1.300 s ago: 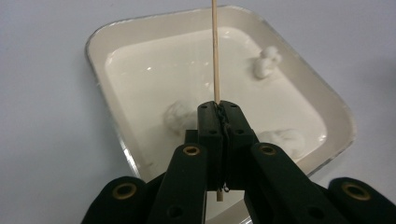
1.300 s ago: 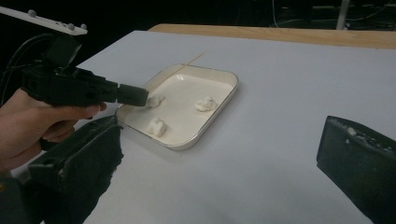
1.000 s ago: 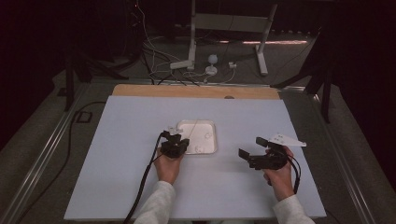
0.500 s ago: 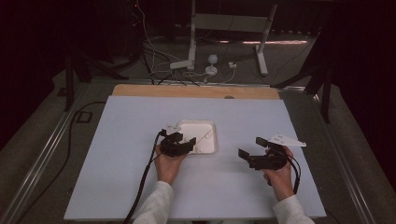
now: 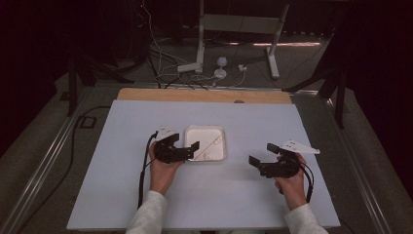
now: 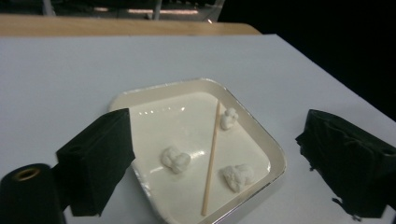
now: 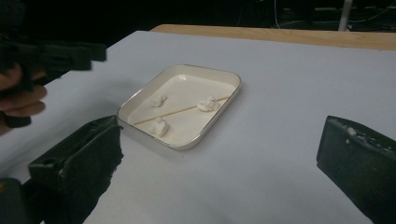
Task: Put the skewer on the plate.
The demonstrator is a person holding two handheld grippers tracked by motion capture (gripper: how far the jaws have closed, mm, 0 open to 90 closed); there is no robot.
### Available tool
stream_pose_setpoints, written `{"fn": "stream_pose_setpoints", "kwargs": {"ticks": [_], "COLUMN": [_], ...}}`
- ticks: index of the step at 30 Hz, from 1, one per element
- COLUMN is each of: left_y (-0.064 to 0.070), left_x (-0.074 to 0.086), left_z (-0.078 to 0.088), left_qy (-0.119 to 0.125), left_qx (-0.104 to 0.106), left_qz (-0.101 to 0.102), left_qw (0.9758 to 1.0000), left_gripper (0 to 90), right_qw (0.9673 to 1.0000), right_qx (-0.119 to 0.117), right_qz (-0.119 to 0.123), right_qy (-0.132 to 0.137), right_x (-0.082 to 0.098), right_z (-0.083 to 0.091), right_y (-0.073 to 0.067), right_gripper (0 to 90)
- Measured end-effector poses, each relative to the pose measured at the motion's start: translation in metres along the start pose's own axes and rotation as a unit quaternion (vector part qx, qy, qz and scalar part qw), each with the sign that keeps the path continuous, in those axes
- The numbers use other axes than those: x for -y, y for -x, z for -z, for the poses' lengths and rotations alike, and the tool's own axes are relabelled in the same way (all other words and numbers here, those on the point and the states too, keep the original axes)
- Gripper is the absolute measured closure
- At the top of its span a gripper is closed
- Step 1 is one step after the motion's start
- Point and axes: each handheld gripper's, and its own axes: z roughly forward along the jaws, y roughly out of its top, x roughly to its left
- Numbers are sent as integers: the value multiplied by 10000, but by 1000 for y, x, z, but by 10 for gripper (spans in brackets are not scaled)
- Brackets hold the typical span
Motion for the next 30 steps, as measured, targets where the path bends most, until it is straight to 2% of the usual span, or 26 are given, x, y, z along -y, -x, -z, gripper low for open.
{"fn": "stream_pose_setpoints", "kwargs": {"ticks": [3, 5, 10, 16, 18, 22, 26, 30], "left_y": [-3, -6, -18, -29, -33, -43, -48, -52], "left_x": [-1, 0, 6, 14, 17, 24, 31, 38], "left_z": [13, 22, 45, 75, 82, 96, 107, 115], "left_qy": [50, 86, 361, 564, 598, 631, 687, 748], "left_qx": [2, -80, -156, -228, -218, -420, -504, -496], "left_qz": [-120, -237, -284, -385, -369, -399, -461, -552], "left_qw": [9999, 9996, 9988, 9974, 9973, 9963, 9953, 9944], "left_gripper": [47, 28, 9, 5, 4, 4, 5, 5], "right_qw": [10000, 10000, 10000, 9995, 9992, 9987, 9984, 9981], "right_qx": [-6, -15, -39, 57, 107, 119, 187, 211], "right_qz": [15, 27, 36, 287, 358, 433, 469, 463], "right_qy": [-1, 16, 81, 89, 128, 236, 269, 341], "right_x": [1, 1, 1, 3, 4, 7, 10, 13], "right_z": [0, 0, 2, 3, 5, 10, 14, 18], "right_y": [-1, -1, -1, -3, -4, -4, -2, 0], "right_gripper": [0, 0, 0, 0, 0, 0, 0, 0]}}
